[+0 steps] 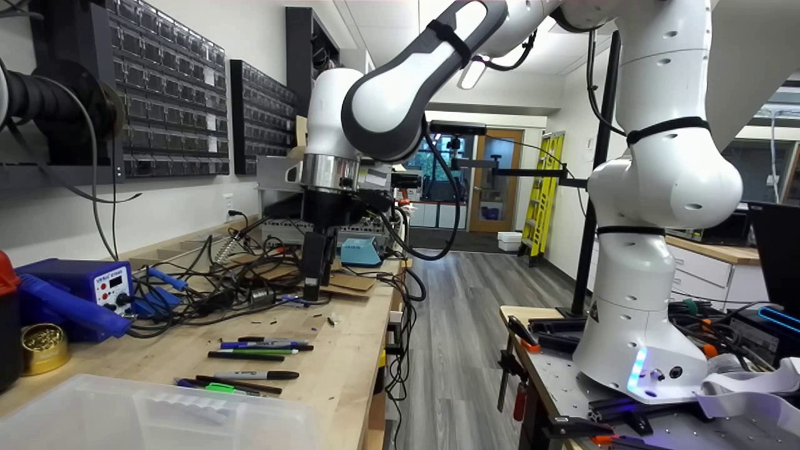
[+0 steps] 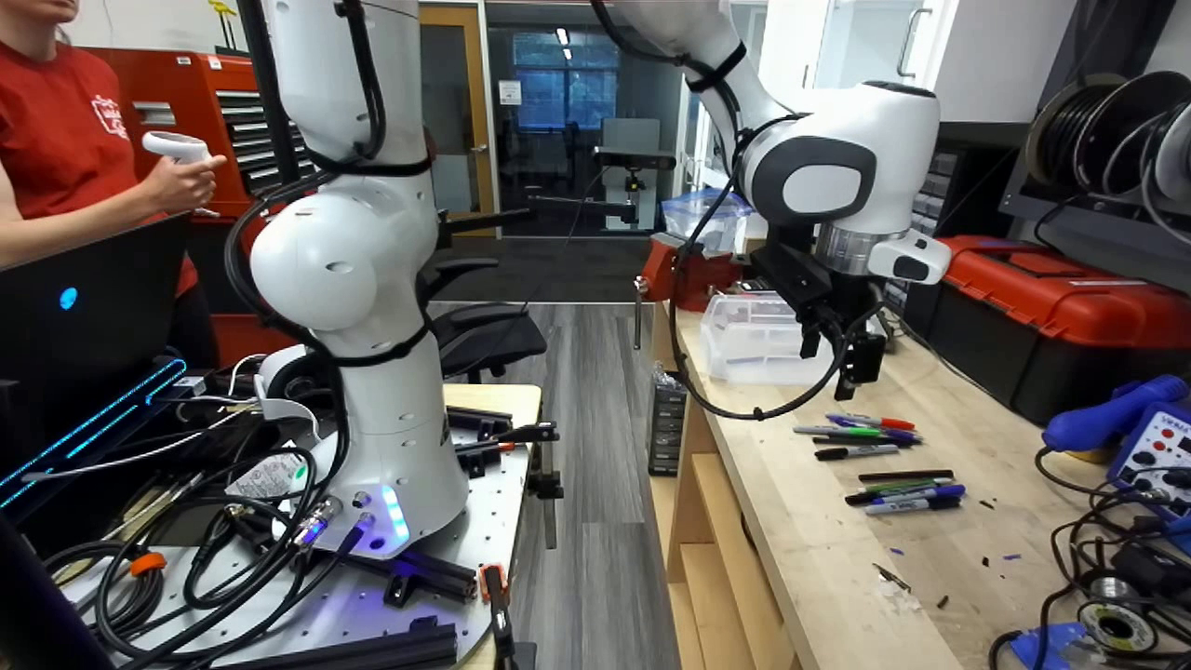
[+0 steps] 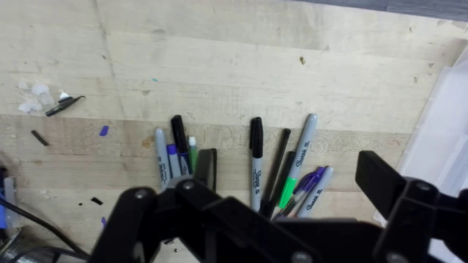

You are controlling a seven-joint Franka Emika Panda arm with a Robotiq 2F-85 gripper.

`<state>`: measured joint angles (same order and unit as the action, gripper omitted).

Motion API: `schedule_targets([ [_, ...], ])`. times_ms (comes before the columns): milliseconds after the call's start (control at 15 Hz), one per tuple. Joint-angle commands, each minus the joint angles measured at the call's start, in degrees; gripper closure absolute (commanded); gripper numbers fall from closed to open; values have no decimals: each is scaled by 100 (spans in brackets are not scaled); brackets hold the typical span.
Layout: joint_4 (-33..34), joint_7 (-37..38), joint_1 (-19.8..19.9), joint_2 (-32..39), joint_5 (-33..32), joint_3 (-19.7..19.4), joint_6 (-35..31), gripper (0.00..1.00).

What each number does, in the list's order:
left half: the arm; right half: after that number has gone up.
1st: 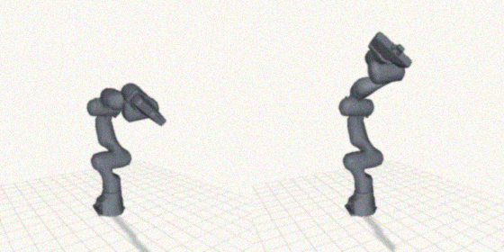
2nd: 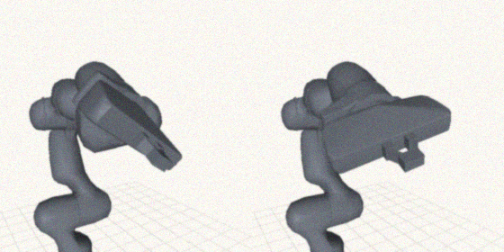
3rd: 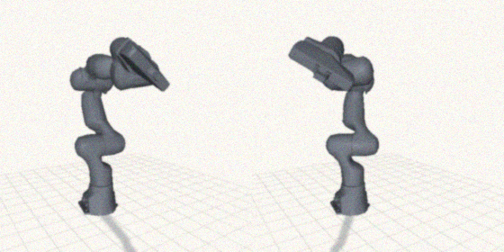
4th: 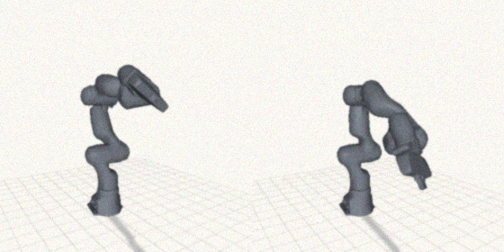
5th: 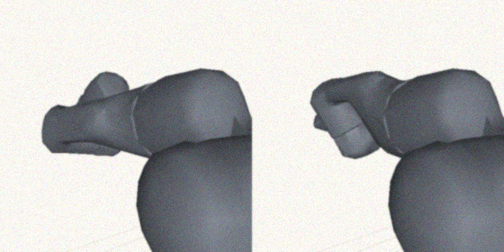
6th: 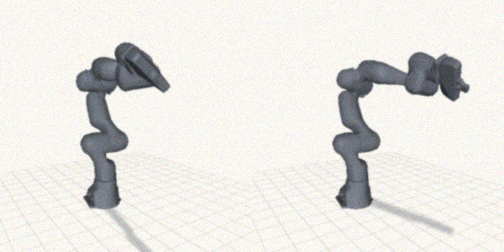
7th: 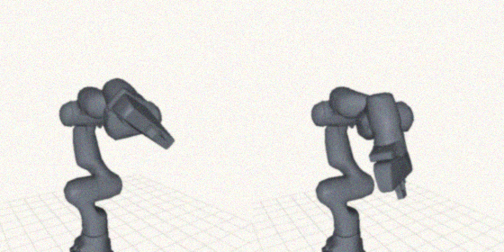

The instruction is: Get the middle pen on the table and put it in the colourless box

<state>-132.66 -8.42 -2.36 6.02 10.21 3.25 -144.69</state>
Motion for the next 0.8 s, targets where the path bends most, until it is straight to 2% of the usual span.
schedule_targets([
  [0, 348, 86, -125, 428, -133, 147, -322, 0],
  [400, 1074, 509, -365, 1430, -889, 79, -603, 0],
  [733, 1675, 835, -479, 2174, -1369, -74, -530, 0],
])
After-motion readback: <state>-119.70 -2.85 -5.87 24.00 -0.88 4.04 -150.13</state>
